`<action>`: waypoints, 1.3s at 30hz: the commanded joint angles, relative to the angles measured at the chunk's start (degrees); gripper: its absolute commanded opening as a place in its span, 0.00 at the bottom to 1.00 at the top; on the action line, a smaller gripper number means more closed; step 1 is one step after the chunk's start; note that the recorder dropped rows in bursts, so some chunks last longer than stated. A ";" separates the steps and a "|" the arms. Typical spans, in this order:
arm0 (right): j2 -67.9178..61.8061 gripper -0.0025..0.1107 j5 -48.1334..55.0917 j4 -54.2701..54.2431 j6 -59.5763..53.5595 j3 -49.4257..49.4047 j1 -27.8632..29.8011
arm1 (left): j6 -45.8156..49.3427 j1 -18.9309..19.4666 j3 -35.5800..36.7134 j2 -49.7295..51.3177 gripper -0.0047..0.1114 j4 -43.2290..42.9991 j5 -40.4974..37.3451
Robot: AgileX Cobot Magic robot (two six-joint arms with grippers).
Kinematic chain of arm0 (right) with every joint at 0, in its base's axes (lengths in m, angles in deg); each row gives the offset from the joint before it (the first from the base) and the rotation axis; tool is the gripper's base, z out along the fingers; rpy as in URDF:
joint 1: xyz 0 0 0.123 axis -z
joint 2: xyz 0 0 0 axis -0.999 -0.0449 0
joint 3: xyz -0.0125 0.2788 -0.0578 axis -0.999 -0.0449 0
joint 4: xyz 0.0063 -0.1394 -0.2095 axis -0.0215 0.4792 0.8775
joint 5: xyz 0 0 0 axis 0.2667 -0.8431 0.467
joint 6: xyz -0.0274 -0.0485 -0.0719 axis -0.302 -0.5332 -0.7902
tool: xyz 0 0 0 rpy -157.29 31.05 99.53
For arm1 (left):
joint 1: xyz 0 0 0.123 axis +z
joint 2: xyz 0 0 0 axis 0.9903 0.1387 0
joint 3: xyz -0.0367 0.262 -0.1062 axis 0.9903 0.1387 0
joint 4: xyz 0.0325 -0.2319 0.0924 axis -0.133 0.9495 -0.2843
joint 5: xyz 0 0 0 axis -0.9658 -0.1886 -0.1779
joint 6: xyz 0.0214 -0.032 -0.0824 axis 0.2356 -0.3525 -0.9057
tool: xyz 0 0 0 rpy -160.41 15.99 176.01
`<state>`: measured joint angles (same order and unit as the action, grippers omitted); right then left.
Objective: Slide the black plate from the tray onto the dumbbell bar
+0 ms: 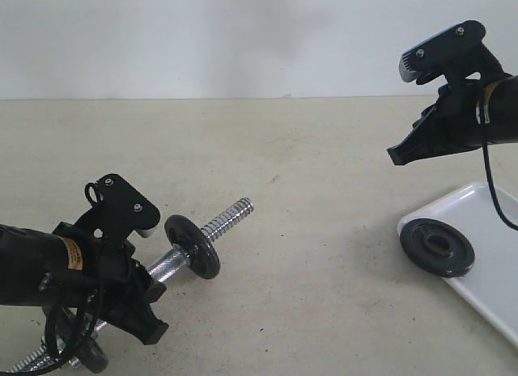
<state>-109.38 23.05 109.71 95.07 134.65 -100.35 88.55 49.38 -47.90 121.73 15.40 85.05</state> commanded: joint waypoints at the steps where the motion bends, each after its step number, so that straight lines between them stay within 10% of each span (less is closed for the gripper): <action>1: 0.63 0.03 -1.32 0.26 -0.25 -0.20 0.37 | -0.49 -0.06 -0.92 -2.02 0.08 0.16 58.98; 39: 8.69 0.03 -4.66 -0.26 -0.86 -13.47 0.37 | -2.69 -0.06 -0.58 -4.01 0.08 -0.29 49.90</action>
<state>-101.61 18.03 109.37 94.10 121.57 -100.21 86.54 49.38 -47.68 120.33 15.17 83.77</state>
